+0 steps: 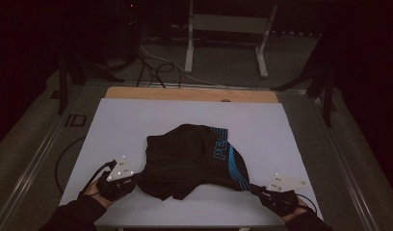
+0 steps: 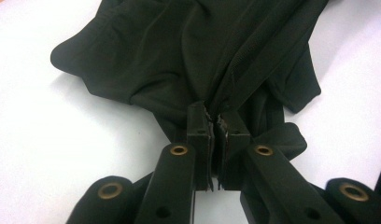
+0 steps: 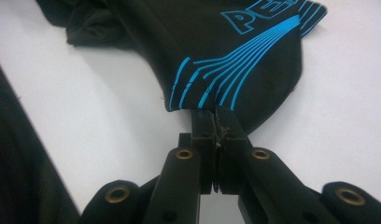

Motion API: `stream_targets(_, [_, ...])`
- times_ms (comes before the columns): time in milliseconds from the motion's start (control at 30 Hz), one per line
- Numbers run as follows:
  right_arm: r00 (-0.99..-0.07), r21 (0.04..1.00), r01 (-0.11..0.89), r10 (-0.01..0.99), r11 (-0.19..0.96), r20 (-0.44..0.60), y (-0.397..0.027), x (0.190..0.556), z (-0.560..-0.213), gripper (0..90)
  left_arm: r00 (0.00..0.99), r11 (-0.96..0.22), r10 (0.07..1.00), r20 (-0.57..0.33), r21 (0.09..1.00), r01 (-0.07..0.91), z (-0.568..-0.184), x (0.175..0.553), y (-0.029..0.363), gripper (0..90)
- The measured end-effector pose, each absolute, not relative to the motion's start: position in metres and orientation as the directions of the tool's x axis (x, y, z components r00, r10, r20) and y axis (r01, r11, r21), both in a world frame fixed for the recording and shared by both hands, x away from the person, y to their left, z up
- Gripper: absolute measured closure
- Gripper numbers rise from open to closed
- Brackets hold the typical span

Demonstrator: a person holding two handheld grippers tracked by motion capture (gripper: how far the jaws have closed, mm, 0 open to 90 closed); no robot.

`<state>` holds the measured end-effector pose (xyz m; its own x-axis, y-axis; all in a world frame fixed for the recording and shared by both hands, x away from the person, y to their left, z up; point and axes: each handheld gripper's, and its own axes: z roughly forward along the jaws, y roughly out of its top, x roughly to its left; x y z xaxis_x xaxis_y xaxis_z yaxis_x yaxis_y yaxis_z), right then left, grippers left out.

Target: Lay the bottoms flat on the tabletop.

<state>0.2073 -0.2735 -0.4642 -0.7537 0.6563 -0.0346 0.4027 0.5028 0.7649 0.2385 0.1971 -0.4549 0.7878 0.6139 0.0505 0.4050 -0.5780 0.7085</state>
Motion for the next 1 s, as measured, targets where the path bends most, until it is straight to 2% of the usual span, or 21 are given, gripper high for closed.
stream_targets(333, [-0.789,0.765,0.392,0.614,0.511,-0.006,-0.269,0.200,-0.465,88.2,0.787,-0.578,0.617,0.016,0.688,0.439,-0.459,0.238,0.207,86.1])
stream_targets(367, [-0.795,0.759,0.399,0.606,0.514,0.007,-0.269,0.200,-0.467,85.6,0.798,-0.576,0.603,-0.002,0.691,0.437,-0.460,0.236,0.209,85.5])
stream_targets(400, [-0.791,0.758,0.404,0.611,0.513,0.008,-0.270,0.199,-0.467,79.3,0.798,-0.576,0.603,-0.002,0.691,0.437,-0.460,0.236,0.209,84.5])
stream_targets(433, [-0.791,0.758,0.404,0.611,0.513,0.008,-0.270,0.199,-0.467,79.3,0.798,-0.578,0.603,0.004,0.692,0.433,-0.459,0.235,0.209,84.5])
stream_targets(500, [-0.771,0.772,0.408,0.637,0.487,0.006,-0.276,0.201,-0.464,66.0,0.804,-0.561,0.595,0.003,0.718,0.412,-0.454,0.233,0.212,64.5])
stream_targets(567, [-0.749,0.789,0.425,0.661,0.444,0.032,-0.280,0.203,-0.458,58.0,0.794,-0.538,0.608,-0.012,0.730,0.422,-0.449,0.233,0.213,51.4])
stream_targets(600, [-0.749,0.789,0.425,0.661,0.444,0.032,-0.280,0.203,-0.458,58.0,0.794,-0.538,0.608,-0.012,0.730,0.422,-0.449,0.233,0.213,47.2])
stream_targets(633, [-0.742,0.800,0.413,0.670,0.434,0.020,-0.281,0.204,-0.456,52.9,0.794,-0.529,0.608,-0.030,0.731,0.432,-0.446,0.234,0.213,47.2])
stream_targets(667, [-0.724,0.819,0.403,0.690,0.408,0.013,-0.283,0.211,-0.451,44.3,0.788,-0.519,0.614,-0.036,0.734,0.438,-0.444,0.235,0.213,39.9])
stream_targets(700, [-0.716,0.829,0.403,0.698,0.388,0.021,-0.284,0.215,-0.449,41.2,0.774,-0.503,0.632,-0.042,0.737,0.451,-0.441,0.238,0.211,37.0])
stream_targets(800, [-0.695,0.846,0.395,0.719,0.359,0.019,-0.284,0.230,-0.445,39.5,0.763,-0.488,0.643,-0.058,0.737,0.467,-0.439,0.243,0.208,31.7])
stream_targets(967, [-0.673,0.846,0.403,0.739,0.349,0.016,-0.280,0.253,-0.447,38.1,0.758,-0.488,0.650,-0.050,0.737,0.467,-0.442,0.257,0.202,31.7])
stream_targets(1000, [-0.677,0.834,0.424,0.735,0.354,0.033,-0.277,0.265,-0.450,40.6,0.757,-0.482,0.650,-0.063,0.736,0.475,-0.446,0.262,0.201,31.7])
